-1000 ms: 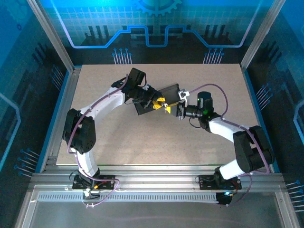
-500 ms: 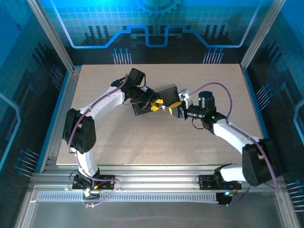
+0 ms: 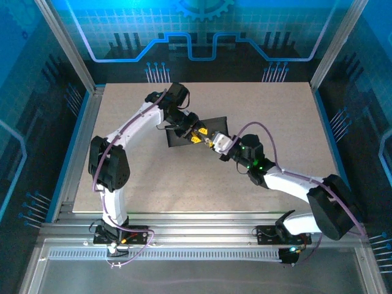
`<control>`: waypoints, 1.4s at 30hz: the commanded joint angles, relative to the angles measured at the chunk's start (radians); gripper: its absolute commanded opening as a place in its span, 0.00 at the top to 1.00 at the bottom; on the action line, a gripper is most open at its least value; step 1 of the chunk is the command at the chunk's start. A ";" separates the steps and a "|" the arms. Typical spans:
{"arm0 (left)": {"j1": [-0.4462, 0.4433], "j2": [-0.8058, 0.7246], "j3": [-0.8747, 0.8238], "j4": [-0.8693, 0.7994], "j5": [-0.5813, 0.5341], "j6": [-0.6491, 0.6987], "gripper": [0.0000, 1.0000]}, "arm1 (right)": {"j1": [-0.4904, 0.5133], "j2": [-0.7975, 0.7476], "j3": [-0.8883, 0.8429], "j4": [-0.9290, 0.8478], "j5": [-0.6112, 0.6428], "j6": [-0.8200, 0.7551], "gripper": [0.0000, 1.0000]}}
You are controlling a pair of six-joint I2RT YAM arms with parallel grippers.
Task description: Unlock a padlock with a key
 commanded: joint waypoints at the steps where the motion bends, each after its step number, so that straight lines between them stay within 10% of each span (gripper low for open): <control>1: 0.012 0.007 0.057 -0.061 0.018 0.046 1.00 | 0.029 0.031 0.003 0.112 0.113 -0.155 0.72; 42: 0.033 -0.011 0.016 -0.029 0.067 0.003 1.00 | 0.113 0.097 0.064 0.032 0.111 -0.329 0.77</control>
